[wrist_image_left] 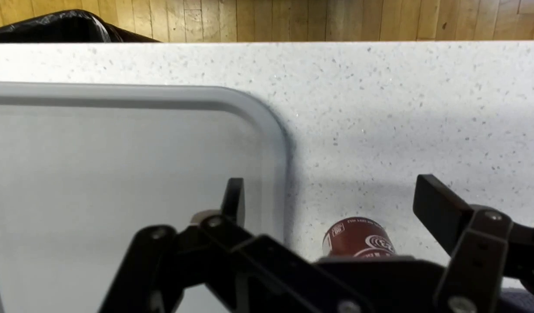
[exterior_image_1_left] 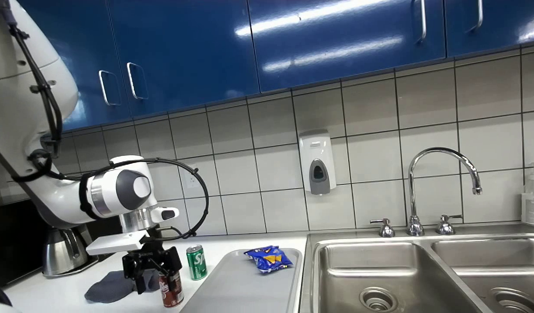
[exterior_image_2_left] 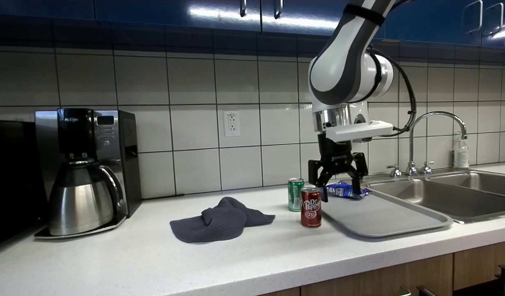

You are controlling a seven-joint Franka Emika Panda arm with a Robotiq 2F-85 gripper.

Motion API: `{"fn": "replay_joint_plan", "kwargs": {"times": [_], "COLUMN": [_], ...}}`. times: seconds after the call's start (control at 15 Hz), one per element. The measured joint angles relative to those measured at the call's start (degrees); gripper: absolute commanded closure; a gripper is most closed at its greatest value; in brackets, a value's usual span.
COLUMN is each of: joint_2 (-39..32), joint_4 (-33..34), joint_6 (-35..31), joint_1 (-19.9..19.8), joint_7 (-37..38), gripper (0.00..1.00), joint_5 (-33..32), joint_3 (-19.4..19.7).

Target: Put the cans on the grey tray

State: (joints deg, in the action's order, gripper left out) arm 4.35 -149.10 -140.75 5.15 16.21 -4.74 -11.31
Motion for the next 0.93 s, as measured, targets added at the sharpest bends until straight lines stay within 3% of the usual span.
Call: {"fn": "replay_joint_plan", "kwargs": {"times": [0.93], "joint_2": [-15.42], "joint_4": [15.62], "joint_6": [-1.76], "joint_1": [2.63], "joint_7": [0.0], "gripper": [0.0], "joint_5": [-0.01], "joint_3": [1.91]}}
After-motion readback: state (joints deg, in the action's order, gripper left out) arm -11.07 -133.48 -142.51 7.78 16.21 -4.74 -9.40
